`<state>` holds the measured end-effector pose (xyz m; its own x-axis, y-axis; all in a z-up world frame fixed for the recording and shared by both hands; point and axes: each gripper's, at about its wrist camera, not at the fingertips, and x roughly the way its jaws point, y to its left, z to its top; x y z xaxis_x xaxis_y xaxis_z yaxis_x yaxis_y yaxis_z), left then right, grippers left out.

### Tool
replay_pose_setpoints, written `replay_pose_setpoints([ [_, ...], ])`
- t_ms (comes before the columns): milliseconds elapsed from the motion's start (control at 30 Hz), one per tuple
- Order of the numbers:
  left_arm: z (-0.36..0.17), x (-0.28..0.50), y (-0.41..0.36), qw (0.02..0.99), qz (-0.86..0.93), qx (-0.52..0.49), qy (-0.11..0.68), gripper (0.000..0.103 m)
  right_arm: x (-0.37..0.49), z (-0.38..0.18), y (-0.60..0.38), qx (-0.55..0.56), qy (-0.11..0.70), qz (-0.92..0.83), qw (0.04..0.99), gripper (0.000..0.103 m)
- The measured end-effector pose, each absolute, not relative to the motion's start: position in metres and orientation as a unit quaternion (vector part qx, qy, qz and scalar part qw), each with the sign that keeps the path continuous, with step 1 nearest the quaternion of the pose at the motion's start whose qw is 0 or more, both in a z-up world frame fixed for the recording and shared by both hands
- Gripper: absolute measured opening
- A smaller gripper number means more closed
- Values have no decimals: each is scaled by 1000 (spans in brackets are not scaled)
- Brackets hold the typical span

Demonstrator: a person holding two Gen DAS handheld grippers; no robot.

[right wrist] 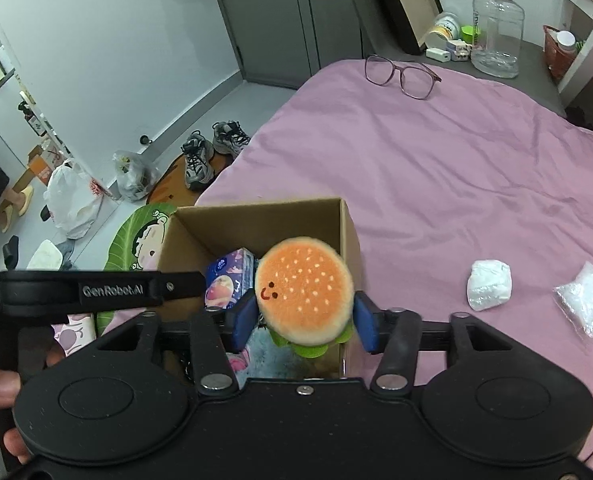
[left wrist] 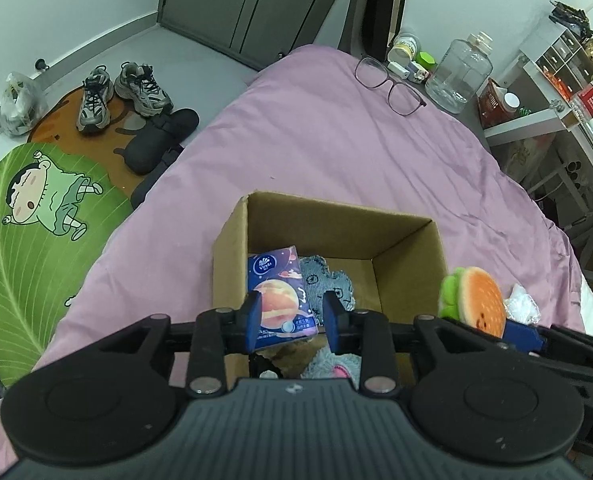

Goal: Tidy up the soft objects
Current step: 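Lower both held items into the box and open both grippers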

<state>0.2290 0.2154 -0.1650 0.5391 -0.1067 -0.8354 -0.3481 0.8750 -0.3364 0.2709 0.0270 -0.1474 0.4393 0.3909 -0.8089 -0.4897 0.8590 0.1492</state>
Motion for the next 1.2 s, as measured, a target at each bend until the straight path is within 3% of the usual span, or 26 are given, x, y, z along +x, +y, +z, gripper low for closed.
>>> replay_pose_setpoints([
  [167, -164, 231, 211, 840, 77, -229, 486, 32, 271, -145, 19, -39, 460, 272, 844, 60],
  [567, -152, 223, 193, 843, 78, -209, 490, 55, 269, -139, -16, -32, 462, 257, 848, 65],
  [733, -143, 218, 183, 847, 79, -190, 490, 75, 268, -138, -37, -29, 465, 245, 851, 65],
  [1067, -125, 210, 166, 852, 95, -185, 480, 84, 263, -123, -70, -19, 452, 247, 857, 72],
  [1200, -115, 202, 156, 858, 96, -179, 472, 94, 257, -117, -83, -16, 443, 257, 859, 75],
])
